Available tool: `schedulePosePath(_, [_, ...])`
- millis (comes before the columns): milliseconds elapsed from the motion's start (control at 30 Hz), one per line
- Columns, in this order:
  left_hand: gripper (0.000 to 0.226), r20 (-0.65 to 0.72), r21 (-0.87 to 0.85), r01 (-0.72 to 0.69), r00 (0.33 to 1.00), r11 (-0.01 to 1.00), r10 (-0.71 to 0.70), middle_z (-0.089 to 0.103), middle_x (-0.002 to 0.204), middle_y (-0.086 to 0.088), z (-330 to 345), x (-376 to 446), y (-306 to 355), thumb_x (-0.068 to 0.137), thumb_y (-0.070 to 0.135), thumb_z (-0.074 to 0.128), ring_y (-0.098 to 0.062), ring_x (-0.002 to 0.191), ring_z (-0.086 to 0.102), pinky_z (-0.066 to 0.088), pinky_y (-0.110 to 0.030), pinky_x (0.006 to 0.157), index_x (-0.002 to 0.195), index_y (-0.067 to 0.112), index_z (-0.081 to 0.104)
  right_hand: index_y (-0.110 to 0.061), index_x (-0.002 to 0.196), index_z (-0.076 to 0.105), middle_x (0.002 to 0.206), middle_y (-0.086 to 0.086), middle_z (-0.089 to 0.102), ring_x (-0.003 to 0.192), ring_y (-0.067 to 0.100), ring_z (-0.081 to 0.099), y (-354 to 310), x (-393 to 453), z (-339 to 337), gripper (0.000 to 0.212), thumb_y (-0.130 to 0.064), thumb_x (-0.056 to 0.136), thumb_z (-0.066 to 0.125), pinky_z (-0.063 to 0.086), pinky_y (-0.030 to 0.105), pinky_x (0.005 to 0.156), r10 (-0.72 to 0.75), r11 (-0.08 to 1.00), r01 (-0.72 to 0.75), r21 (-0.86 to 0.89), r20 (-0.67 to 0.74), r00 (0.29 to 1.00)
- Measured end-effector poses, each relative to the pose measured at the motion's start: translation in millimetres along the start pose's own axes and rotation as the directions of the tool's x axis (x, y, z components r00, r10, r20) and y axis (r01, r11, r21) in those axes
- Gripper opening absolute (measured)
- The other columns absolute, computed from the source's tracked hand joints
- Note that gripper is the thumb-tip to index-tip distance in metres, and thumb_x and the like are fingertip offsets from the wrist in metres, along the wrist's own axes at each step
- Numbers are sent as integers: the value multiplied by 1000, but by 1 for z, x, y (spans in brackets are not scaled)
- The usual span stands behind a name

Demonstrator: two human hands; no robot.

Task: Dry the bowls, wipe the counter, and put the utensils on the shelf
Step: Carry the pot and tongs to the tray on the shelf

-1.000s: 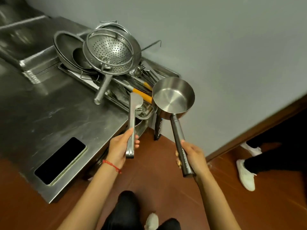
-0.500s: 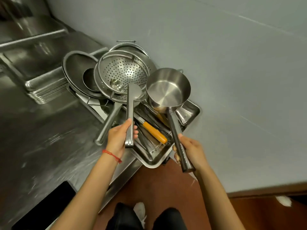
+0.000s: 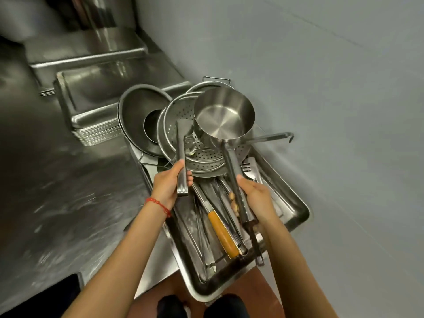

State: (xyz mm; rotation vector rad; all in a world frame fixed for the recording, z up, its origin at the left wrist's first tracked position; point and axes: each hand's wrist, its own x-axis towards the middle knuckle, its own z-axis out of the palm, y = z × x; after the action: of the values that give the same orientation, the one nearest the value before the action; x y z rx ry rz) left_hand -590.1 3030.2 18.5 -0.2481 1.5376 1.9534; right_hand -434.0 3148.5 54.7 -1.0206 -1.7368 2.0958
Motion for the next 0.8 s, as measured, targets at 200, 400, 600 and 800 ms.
schedulePosePath(200, [29,-42,-55,15,999,998,-17,66,61,-9,13,21,3,82,27,65,-14,49,64,53,-21,46,80,-1,63,-6,70,57,47,4,56,34,16,51,-10,39,1,31,-28,91,54,42,20,36,35,998,-34,-44,23,999])
schedulePosePath(400, [23,-33,-87,46,998,995,-49,65,66,-5,29,34,7,82,27,65,-12,55,64,54,-22,49,80,5,63,-8,73,56,52,3,58,39,14,55,-4,51,5,29,-29,92,53,46,21,40,56,985,-44,-165,65,996])
schedulePosePath(600, [26,18,9,104,994,995,-104,72,64,-6,36,34,3,82,25,65,-11,56,68,53,-19,48,89,1,62,-6,78,56,60,10,60,39,18,55,2,52,12,29,-30,92,51,47,24,40,166,982,-158,-104,70,984])
schedulePosePath(800, [25,5,75,105,994,992,-106,61,70,-8,25,28,-1,83,27,63,-10,49,65,57,-22,53,80,2,61,-9,91,55,65,15,69,41,20,59,-4,56,13,24,-33,93,49,52,25,40,303,953,-304,-5,100,948])
